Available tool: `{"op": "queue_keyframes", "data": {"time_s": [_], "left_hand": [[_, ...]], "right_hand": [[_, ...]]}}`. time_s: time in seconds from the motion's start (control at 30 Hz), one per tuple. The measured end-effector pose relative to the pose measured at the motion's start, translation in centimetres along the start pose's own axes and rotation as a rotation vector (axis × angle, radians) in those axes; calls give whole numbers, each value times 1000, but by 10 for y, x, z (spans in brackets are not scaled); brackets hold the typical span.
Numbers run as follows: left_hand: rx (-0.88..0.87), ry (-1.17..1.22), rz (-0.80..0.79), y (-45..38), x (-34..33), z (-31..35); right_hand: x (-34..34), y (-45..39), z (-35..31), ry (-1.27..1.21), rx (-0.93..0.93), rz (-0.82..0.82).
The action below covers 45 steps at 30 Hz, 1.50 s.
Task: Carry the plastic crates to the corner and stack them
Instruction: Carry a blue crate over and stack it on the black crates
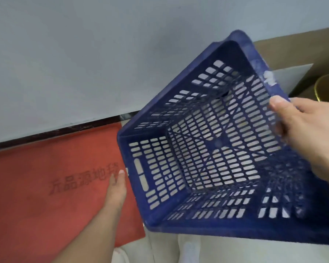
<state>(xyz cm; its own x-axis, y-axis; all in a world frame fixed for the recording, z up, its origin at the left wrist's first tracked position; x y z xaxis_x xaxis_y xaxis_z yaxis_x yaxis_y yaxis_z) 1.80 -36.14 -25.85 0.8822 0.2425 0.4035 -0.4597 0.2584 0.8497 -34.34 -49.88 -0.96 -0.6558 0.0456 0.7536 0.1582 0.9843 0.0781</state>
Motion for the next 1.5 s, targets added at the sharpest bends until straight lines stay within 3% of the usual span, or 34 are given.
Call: {"op": "queue_keyframes", "data": {"time_s": [0.1,0.2,0.43,0.67,1.0,1.23,1.5], "left_hand": [[223,258,-166,-10,8,-22],[232,338,-228,-19,34,-27],[68,363,24,-68,151,-33],[-15,427,145,-60,267,-12],[-110,389,452,-67,386,-23],[-118,403,493,-118,445,-52],[-135,345,457,-194,489,-66]], "right_hand": [[-2,5,9,-116,-102,-20],[-11,17,2,-216,-163,-24],[-53,48,-33,-262,-187,50],[-120,73,-63,-340,-245,72],[-246,100,-83,-372,-379,-139],[-346,119,-93,-350,-389,-253],[-437,131,-114,-306,-340,-271]]}}
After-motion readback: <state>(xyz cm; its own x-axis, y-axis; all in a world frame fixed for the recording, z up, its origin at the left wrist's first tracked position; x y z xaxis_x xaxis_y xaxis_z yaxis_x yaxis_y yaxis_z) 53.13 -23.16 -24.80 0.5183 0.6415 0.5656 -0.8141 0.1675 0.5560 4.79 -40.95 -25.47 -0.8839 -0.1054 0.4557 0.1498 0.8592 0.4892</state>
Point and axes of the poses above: each hand's wrist, its own y-axis away from the middle knuckle, its own x-axis out of the back of the hand, z = x × y, the point moved 9 cm from there along -y, towards the middle knuckle, and after that the axes turned 12 degrees about x, right-handed, at the moved point
